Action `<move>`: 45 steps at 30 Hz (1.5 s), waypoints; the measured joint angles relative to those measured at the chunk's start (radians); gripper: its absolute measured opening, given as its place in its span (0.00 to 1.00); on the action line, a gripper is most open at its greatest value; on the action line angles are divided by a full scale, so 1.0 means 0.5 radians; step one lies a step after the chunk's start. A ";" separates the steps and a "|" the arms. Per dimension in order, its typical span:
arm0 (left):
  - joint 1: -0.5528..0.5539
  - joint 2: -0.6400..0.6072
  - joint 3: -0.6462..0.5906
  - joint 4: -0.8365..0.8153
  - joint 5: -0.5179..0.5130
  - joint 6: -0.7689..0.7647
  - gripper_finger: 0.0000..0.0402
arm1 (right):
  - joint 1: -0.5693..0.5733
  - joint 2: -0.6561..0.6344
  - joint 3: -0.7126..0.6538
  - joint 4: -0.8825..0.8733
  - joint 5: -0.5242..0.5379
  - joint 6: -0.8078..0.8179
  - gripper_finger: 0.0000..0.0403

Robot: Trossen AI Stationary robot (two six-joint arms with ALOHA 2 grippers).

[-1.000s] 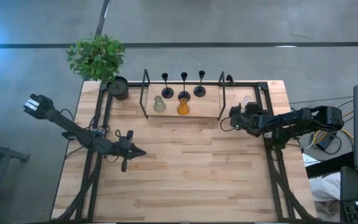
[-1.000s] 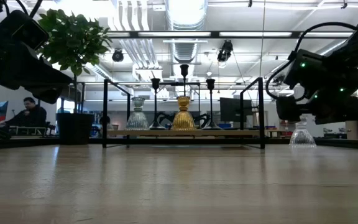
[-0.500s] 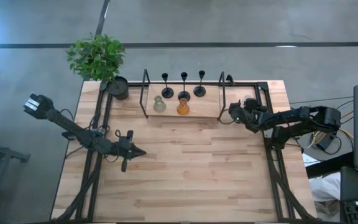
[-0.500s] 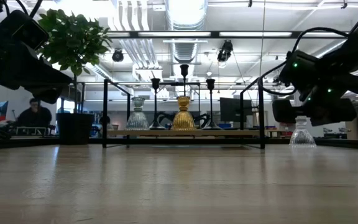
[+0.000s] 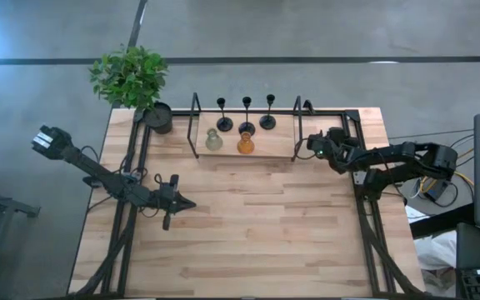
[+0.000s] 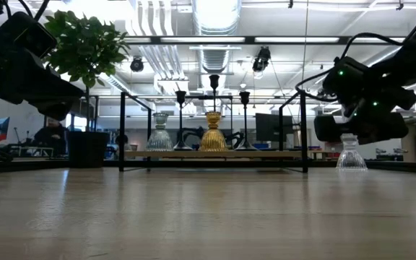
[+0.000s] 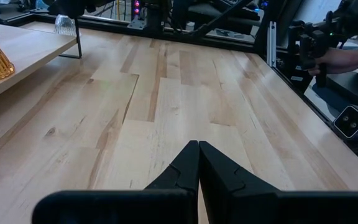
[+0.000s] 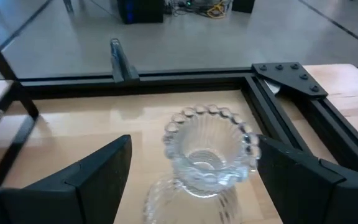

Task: Pick & Place candle stick holders
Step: Put the transparent glass candle holder on the shelf aligned with the other glass candle holders

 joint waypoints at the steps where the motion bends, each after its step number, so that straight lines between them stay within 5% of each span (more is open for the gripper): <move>1: 0.000 0.000 0.000 0.000 0.000 0.000 0.04 | -0.009 0.000 -0.004 -0.001 -0.007 0.000 0.81; 7: 0.000 0.000 0.000 0.000 -0.001 0.000 0.04 | -0.034 0.000 -0.010 0.002 -0.077 -0.001 0.73; 19: 0.000 0.000 0.000 -0.001 -0.001 0.000 0.04 | -0.042 0.000 -0.013 0.002 -0.089 -0.002 0.31; 38: 0.000 0.000 0.000 0.000 -0.001 0.000 0.04 | -0.035 -0.089 -0.017 -0.015 -0.266 -0.095 0.31; 45: 0.000 -0.001 0.000 -0.001 -0.001 0.000 0.04 | 0.006 -0.377 -0.017 -0.415 -0.401 -0.084 0.31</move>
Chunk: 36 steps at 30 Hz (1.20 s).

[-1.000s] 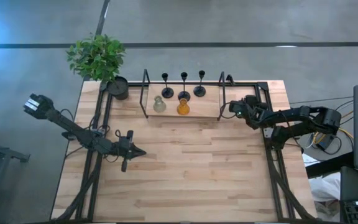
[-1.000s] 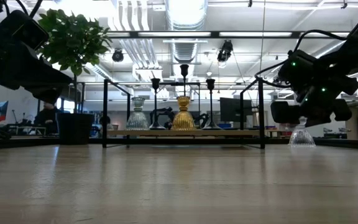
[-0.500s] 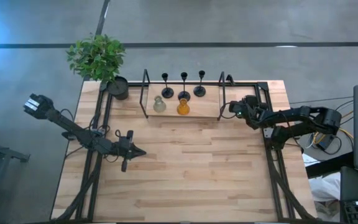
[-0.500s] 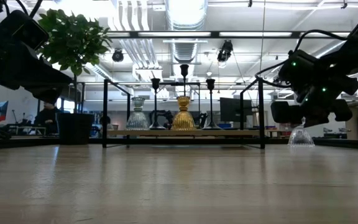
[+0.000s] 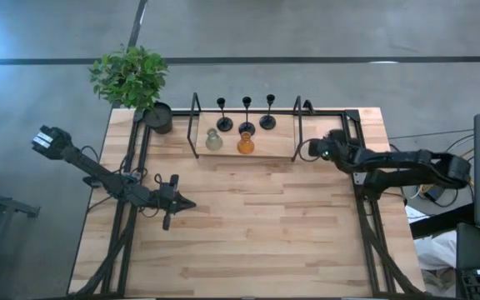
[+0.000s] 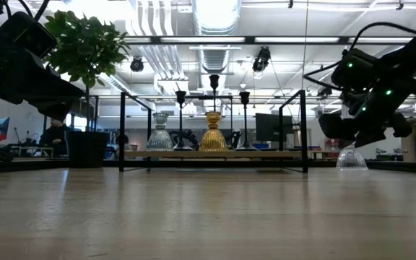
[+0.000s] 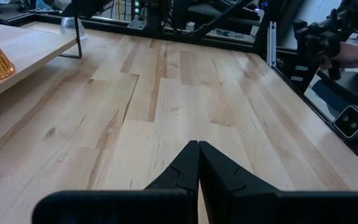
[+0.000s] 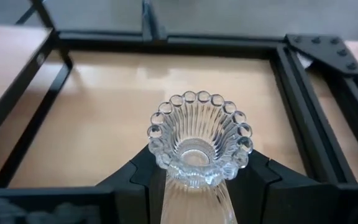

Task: Pick & Place candle stick holders
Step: Put the transparent glass candle holder on the shelf aligned with the other glass candle holders

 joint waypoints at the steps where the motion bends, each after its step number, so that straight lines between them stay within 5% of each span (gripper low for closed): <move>1: 0.000 0.000 0.000 0.000 0.000 0.000 0.04 | 0.023 -0.059 0.000 -0.081 -0.024 0.020 0.31; 18: -0.001 0.000 0.000 0.000 0.001 0.000 0.04 | 0.350 -0.919 -0.002 -0.760 -0.676 -0.032 0.31; 28: 0.000 0.000 0.000 0.000 0.000 0.000 0.04 | 0.460 -1.057 -0.002 -0.640 -1.504 -0.095 0.31; 36: 0.000 0.000 0.000 0.000 0.000 0.000 0.04 | 0.669 -1.025 0.052 -0.455 -1.570 -0.019 0.31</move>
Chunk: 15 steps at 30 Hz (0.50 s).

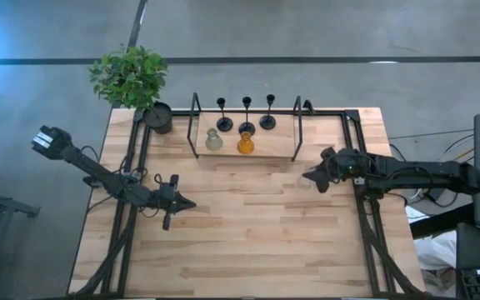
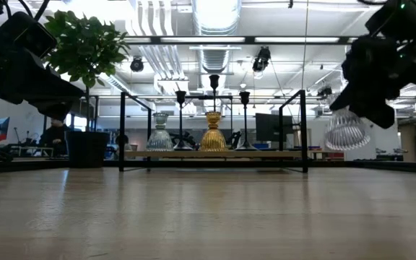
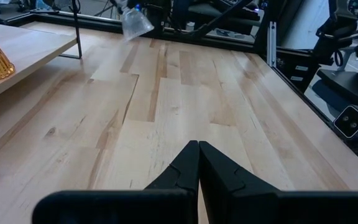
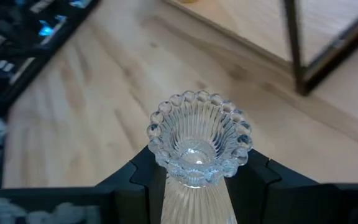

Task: Pick & Place candle stick holders
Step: Put the transparent glass candle holder on the shelf aligned with the other glass candle holders

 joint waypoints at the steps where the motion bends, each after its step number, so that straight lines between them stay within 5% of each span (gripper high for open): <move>1: 0.000 0.000 0.000 0.000 0.000 0.000 0.04 | 0.032 0.009 0.020 0.002 0.005 0.012 0.31; 15: 0.000 0.000 0.000 0.000 0.000 0.000 0.04 | 0.659 0.502 0.462 0.001 0.429 0.139 0.31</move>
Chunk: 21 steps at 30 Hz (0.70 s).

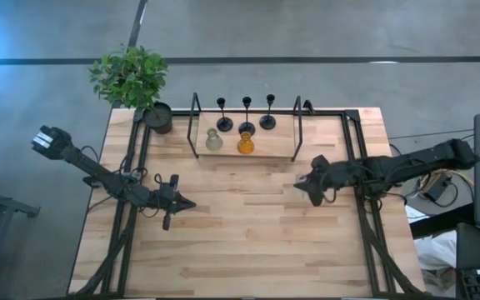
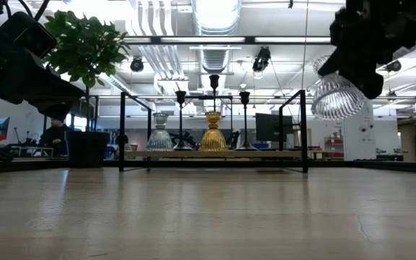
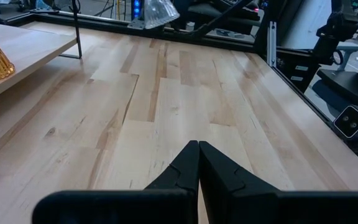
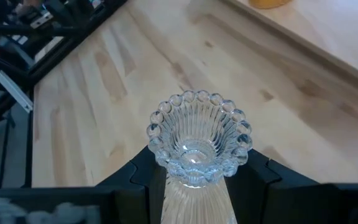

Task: Pick & Place candle stick holders
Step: Put the transparent glass candle holder on the shelf aligned with the other glass candle holders

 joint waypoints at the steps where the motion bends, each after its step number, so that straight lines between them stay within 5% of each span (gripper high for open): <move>1: -0.001 0.000 0.000 0.000 0.000 0.000 0.04 | 0.052 0.053 0.033 -0.001 0.047 0.027 0.31; 11: 0.000 0.000 0.000 -0.001 0.000 0.000 0.04 | 0.452 0.570 0.459 -0.003 0.471 0.259 0.31; 16: 0.000 0.000 0.000 0.000 0.001 0.000 0.04 | 0.525 0.775 0.670 -0.001 0.621 0.268 0.31; 21: 0.000 0.000 0.000 0.000 0.000 0.000 0.04 | 0.544 1.024 0.868 0.001 1.001 0.359 0.31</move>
